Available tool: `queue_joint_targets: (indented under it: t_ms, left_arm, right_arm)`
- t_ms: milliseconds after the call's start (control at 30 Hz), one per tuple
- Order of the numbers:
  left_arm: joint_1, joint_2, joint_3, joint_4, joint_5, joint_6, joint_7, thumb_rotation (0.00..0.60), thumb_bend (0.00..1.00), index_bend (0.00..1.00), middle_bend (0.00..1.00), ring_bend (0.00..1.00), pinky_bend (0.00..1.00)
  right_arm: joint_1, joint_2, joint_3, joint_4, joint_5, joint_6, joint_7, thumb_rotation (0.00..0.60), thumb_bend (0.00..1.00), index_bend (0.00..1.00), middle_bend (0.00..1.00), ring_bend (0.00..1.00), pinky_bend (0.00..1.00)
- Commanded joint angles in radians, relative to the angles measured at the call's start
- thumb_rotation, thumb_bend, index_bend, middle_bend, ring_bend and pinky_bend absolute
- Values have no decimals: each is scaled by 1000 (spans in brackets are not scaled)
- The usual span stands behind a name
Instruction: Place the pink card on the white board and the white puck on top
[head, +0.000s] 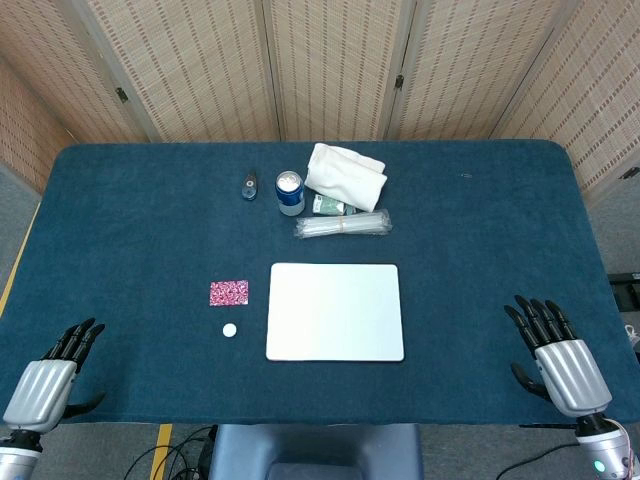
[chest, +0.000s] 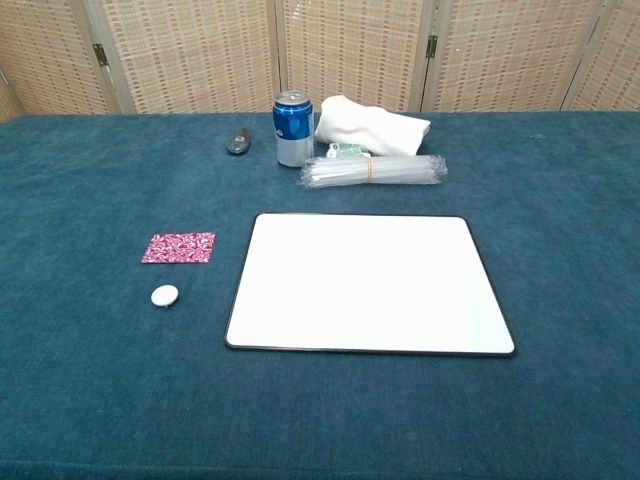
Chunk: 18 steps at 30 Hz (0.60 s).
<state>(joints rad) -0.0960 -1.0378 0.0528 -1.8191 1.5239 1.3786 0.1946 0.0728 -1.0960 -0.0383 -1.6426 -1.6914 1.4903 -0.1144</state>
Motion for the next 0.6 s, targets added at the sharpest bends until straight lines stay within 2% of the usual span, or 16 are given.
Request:
queue_joint_targets:
  t_ms: [33, 133, 200, 400, 567, 600]
  left_arm:
    - [-16, -25, -18, 19, -36, -22, 35, 600, 253, 0, 70, 96, 333]
    - [-48, -31, -34, 3, -79, -80, 51, 600, 253, 0, 85, 95, 333]
    - [-74, -33, -52, -9, -107, -110, 85, 600, 253, 11, 153, 120, 341]
    - [-149, -73, -116, -51, -232, -173, 215, 600, 253, 149, 511, 386, 525]
    - [-226, -145, -170, -55, -331, -226, 291, 600, 253, 265, 839, 711, 817]
    - [-245, -162, -184, -53, -367, -239, 305, 600, 253, 280, 870, 744, 846]
  right_arm:
    - [-1, 3, -9, -1, -14, 2, 11, 600, 247, 0, 0, 0, 0]
    - [-2, 9, -22, -5, -57, 21, 29, 600, 247, 0, 0, 0, 0]
    - [-4, 14, -35, 0, -95, 39, 41, 600, 246, 0, 0, 0, 0]
    - [-3, 39, -63, 30, -169, 77, 116, 600, 246, 0, 0, 0, 0]
    - [-1, 56, -55, 42, -154, 97, 182, 600, 247, 0, 0, 0, 0]
    - [-2, 57, -57, 46, -159, 103, 189, 600, 247, 0, 0, 0, 0]
